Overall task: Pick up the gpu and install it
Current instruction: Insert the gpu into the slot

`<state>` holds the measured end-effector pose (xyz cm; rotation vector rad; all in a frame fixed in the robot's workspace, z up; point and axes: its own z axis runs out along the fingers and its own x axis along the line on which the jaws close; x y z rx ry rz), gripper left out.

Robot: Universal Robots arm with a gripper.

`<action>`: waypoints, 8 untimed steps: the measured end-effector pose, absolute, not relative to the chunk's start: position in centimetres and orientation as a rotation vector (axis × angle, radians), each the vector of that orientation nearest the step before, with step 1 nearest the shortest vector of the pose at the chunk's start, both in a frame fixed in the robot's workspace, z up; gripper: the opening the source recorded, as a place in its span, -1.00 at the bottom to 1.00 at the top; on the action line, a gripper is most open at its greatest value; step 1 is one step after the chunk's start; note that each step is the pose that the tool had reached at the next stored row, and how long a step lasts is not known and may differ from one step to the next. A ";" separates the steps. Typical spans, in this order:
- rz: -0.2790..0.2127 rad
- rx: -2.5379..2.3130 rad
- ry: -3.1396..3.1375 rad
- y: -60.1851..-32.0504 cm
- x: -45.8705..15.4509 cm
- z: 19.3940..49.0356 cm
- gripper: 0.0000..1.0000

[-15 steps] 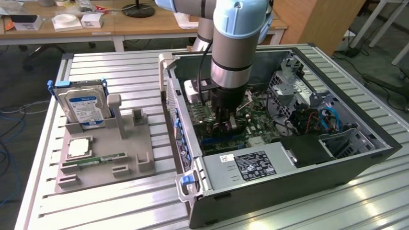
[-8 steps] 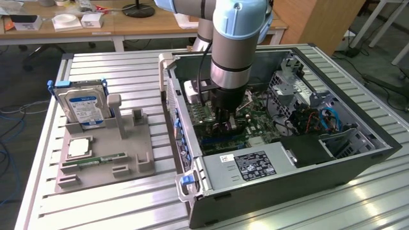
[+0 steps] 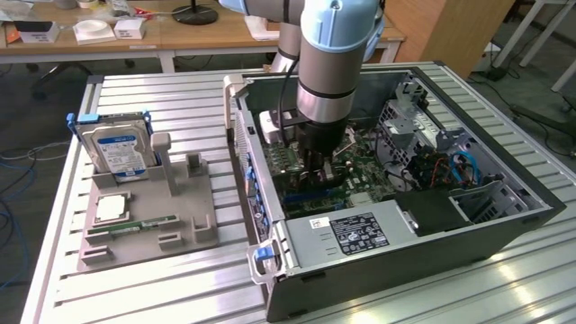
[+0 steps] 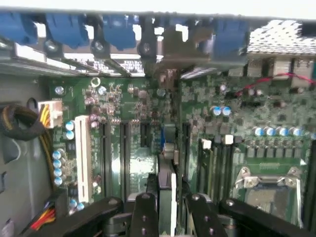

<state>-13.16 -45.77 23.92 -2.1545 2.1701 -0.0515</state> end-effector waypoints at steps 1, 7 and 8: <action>-0.052 -2.155 2.171 -45.8 -13.2 24.0 -0.47; -0.052 -2.155 2.171 -45.8 -13.2 24.1 -0.47; -0.052 -2.155 2.171 -45.8 -13.2 24.1 -0.47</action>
